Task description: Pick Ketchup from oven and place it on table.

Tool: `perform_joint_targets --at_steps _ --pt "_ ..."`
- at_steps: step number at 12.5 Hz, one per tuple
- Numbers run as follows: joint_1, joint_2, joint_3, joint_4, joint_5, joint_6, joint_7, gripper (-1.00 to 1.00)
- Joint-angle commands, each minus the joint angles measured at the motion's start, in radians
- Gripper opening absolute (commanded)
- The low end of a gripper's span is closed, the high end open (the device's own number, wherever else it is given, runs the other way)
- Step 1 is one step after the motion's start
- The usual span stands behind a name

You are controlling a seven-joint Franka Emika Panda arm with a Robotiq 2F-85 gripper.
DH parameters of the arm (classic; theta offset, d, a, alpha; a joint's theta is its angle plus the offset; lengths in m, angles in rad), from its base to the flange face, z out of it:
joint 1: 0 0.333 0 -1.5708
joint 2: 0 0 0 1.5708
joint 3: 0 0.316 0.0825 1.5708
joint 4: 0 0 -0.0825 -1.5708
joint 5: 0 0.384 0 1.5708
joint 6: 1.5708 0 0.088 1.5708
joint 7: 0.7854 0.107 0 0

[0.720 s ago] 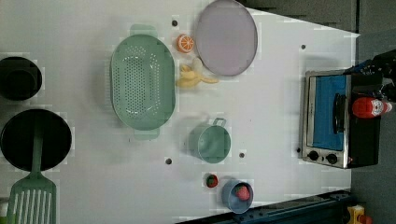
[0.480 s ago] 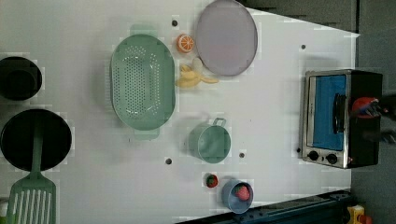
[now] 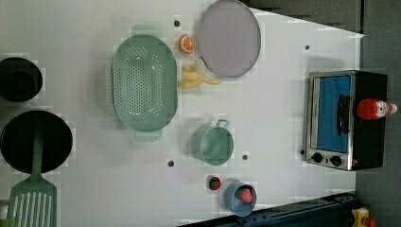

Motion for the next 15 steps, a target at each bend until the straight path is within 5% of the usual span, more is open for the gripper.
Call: perform_joint_targets --at_steps 1,10,15 --pt "-0.077 0.112 -0.113 -0.023 0.0 0.024 0.026 1.0" --pt "-0.099 0.374 -0.387 0.019 0.008 0.278 0.024 1.0" --pt "-0.126 0.574 -0.436 0.105 0.168 0.286 0.024 1.0"
